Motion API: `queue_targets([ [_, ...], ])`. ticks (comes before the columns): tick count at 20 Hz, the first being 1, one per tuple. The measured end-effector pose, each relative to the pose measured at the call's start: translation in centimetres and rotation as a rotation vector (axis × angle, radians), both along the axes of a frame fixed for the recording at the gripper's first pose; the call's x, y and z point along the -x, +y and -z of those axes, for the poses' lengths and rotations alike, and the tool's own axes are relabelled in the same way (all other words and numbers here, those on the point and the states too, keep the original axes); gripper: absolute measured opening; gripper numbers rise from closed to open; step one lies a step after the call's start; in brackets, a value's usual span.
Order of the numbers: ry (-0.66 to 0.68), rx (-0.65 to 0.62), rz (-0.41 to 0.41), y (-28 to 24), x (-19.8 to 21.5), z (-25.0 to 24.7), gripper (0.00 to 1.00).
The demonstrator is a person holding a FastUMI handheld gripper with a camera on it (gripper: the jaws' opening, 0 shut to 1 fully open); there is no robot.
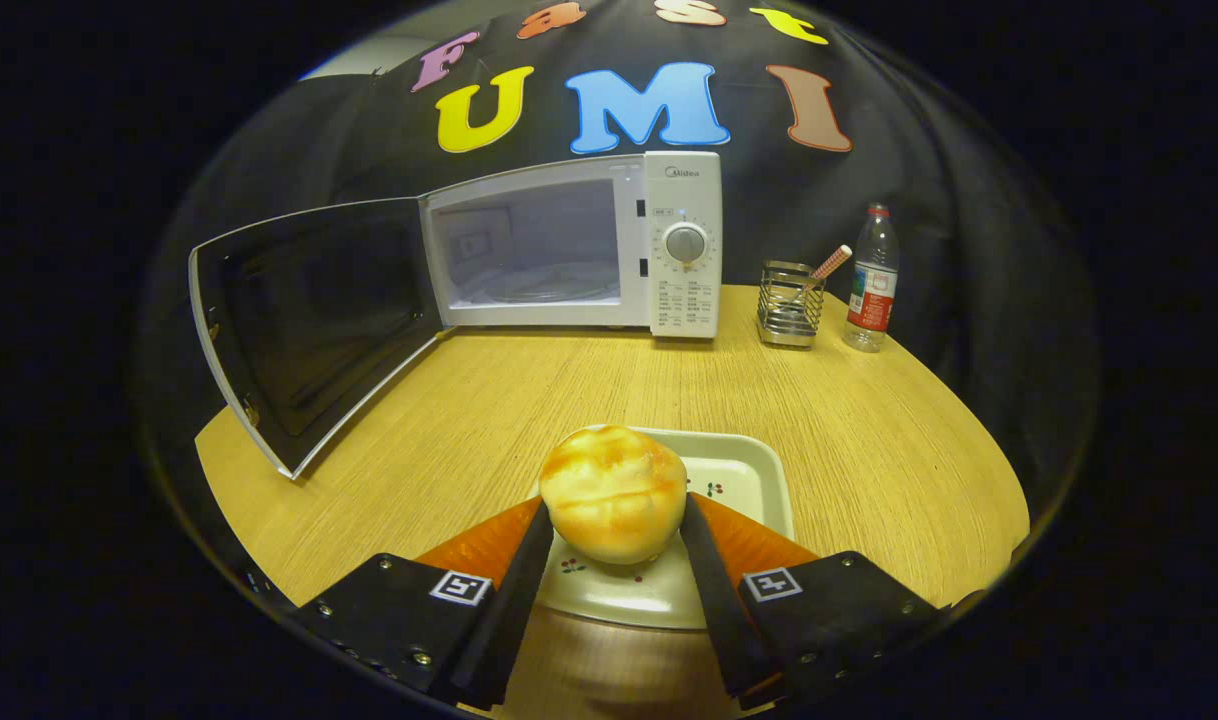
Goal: Open the microwave, put the food inside, and close the microwave door.
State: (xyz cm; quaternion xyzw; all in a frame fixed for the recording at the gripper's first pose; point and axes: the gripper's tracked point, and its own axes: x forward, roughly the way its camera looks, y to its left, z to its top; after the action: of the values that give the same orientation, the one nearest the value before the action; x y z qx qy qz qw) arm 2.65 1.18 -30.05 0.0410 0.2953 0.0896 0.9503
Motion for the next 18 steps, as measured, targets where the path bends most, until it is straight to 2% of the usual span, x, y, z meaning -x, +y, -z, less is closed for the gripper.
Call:
queue_targets([
  [11,-0.223,-0.159,-0.043,4.9,-2.2,-6.6,0.77],
  [12,-0.234,-0.172,-0.042,5.4,-2.6,-6.9,0.68],
  [18,-0.259,-0.22,-0.063,9.8,-6.7,-9.1,0.68],
])
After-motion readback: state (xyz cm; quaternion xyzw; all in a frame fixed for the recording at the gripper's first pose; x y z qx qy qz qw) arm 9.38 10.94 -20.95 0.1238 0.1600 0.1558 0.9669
